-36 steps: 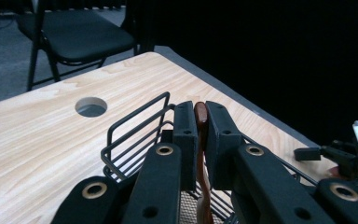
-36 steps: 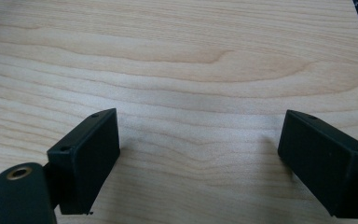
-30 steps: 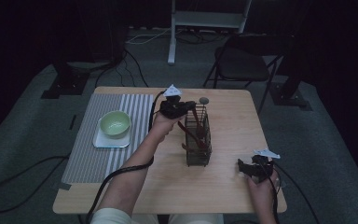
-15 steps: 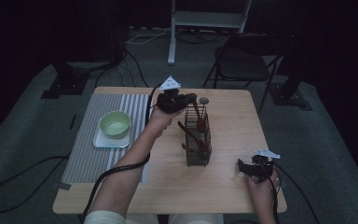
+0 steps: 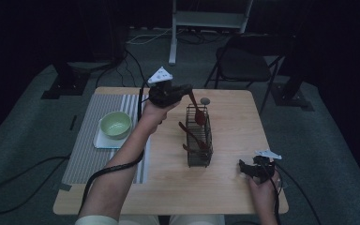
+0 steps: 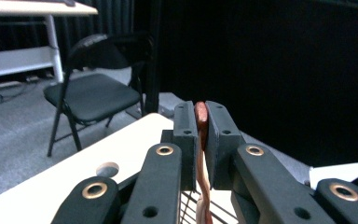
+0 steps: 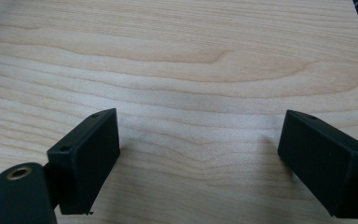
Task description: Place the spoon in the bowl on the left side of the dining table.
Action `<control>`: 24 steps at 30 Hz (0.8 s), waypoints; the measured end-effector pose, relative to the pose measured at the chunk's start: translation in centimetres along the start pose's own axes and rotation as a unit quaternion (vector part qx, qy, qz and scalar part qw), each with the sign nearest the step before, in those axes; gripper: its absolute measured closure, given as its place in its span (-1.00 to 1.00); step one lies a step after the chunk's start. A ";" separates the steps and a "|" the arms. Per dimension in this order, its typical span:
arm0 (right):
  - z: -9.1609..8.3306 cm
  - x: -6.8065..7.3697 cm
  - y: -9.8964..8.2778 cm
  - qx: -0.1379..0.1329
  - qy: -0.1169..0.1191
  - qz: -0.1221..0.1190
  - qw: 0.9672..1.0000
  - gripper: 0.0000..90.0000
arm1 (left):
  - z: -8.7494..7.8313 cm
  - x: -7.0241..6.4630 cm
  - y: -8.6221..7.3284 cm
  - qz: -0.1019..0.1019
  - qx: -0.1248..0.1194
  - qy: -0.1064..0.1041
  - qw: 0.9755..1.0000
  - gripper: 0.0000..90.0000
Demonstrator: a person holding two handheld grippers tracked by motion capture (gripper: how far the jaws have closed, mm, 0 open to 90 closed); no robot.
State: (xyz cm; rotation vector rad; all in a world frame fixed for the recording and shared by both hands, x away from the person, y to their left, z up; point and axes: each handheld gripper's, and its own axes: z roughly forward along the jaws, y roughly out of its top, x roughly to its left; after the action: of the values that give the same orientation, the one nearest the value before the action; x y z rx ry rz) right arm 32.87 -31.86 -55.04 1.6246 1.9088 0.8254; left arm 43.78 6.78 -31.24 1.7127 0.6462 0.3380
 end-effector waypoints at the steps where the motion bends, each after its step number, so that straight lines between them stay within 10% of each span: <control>1: 0.0 0.0 0.0 0.000 0.000 0.000 1.000 -0.74 | 0.0 0.0 0.0 0.000 0.000 0.000 1.000 0.87; 24: 0.0 0.0 0.0 0.000 0.000 0.000 1.000 -0.74 | -7.0 2.0 1.6 0.003 -0.037 0.047 0.998 0.87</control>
State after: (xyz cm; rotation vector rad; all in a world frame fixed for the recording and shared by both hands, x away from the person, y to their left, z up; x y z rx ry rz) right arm 32.87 -31.85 -55.04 1.6247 1.9084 0.8251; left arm 41.98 13.32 -28.21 1.6357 0.6888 0.4443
